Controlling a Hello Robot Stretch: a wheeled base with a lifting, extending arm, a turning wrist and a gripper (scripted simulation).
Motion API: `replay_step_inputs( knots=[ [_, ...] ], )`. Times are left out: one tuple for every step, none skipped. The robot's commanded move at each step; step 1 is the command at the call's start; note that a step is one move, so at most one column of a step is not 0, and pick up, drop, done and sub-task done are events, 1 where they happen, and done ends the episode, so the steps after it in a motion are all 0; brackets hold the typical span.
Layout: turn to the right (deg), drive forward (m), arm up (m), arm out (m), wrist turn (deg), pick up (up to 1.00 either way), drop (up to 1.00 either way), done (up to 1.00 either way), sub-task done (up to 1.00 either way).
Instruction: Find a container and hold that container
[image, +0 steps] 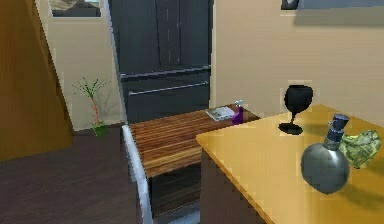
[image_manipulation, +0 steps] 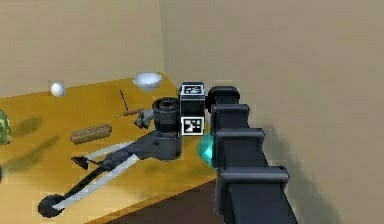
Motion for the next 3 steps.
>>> replay_step_inputs(
  knots=[
    [0.0, 0.0, 0.0, 0.0, 45.0, 0.0, 0.0, 0.0, 0.0],
    [0.0, 0.0, 0.0, 0.0, 45.0, 0.0, 0.0, 0.0, 0.0],
    [0.0, 0.0, 0.0, 0.0, 45.0, 0.0, 0.0, 0.0, 0.0]
  ],
)
